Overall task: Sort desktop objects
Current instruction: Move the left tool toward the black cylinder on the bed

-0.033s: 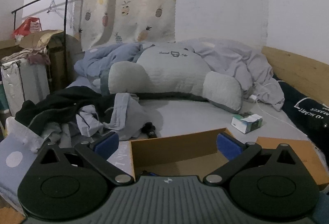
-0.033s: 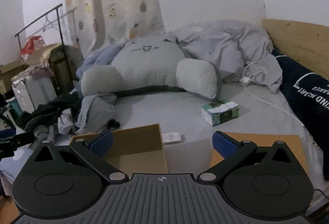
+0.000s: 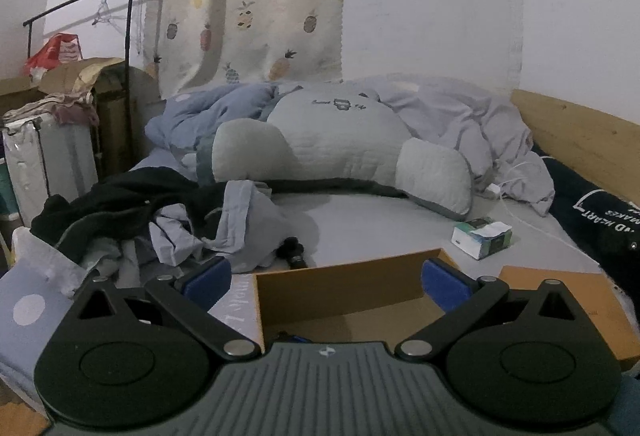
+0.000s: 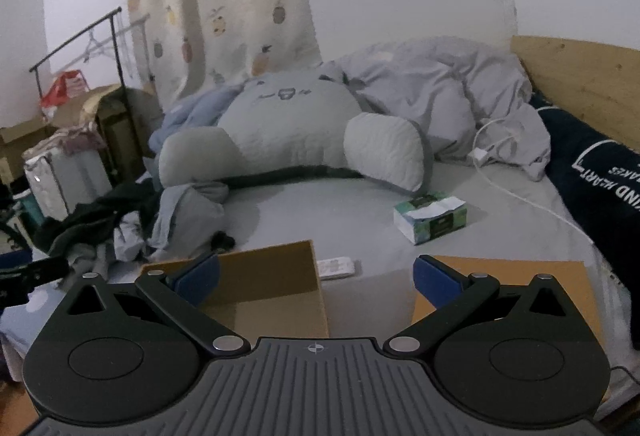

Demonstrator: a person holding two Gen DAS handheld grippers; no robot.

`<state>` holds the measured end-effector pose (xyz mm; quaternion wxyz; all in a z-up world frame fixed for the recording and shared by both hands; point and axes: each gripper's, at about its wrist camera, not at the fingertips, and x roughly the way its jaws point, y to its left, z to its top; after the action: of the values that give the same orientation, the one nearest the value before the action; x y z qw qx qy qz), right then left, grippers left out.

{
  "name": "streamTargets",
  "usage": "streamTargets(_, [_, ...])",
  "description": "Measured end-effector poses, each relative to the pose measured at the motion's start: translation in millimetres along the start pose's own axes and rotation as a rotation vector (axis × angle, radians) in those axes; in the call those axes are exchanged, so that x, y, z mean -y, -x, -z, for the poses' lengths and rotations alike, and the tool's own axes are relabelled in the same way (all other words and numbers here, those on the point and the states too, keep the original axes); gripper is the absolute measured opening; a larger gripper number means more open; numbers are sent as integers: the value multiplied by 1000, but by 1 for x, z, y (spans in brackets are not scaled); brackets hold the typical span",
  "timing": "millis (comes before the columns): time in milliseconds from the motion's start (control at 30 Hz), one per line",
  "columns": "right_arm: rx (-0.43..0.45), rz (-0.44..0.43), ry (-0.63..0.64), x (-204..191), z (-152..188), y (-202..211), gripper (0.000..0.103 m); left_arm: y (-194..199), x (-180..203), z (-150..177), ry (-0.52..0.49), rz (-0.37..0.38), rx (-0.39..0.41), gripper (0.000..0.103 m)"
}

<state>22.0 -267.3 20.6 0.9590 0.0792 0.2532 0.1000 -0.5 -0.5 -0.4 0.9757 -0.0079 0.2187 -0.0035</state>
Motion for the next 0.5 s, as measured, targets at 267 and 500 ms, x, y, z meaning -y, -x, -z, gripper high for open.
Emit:
streamTargets(267, [-9, 17, 22, -9, 7, -2, 103, -7, -8, -1, 30, 7, -24, 103])
streamTargets(500, [-18, -18, -28, 10, 6, -11, 103, -19, -5, -8, 7, 12, -32, 103])
